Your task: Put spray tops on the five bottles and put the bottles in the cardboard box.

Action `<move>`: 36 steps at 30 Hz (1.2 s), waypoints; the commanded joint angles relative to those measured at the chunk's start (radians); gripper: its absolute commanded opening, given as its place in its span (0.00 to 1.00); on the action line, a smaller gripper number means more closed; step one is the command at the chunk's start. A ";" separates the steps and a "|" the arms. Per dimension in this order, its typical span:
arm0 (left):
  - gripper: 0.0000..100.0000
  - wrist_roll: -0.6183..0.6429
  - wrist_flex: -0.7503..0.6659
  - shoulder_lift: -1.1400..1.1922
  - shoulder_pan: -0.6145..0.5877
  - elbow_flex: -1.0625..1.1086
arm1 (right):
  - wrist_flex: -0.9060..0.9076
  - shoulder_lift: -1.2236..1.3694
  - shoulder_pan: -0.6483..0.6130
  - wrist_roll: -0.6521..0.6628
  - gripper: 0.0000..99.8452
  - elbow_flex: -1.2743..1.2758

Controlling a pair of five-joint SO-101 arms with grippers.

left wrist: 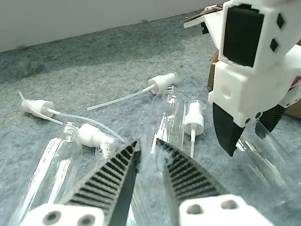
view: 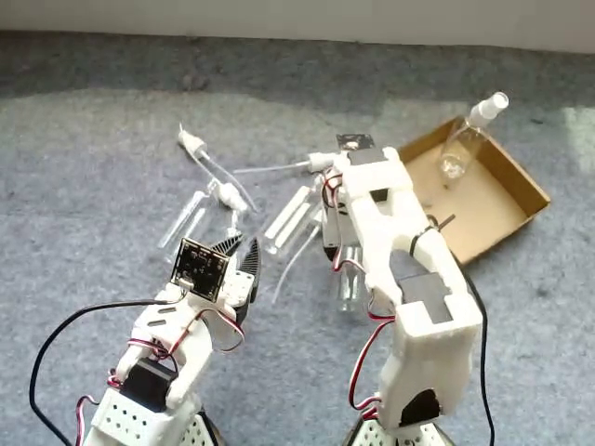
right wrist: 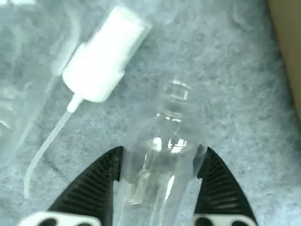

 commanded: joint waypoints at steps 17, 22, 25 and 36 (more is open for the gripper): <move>0.01 0.003 -0.023 -0.001 -0.007 0.022 | 0.091 -0.510 0.015 0.468 0.09 0.051; 0.01 0.003 -0.023 -0.002 -0.007 0.022 | 0.091 -0.700 0.018 0.434 0.09 0.142; 0.01 0.006 -0.021 -0.004 0.013 0.022 | 0.090 -0.835 0.015 0.422 0.09 0.209; 0.01 0.002 0.026 -0.004 0.117 0.019 | -0.183 -1.285 0.019 0.285 0.09 0.690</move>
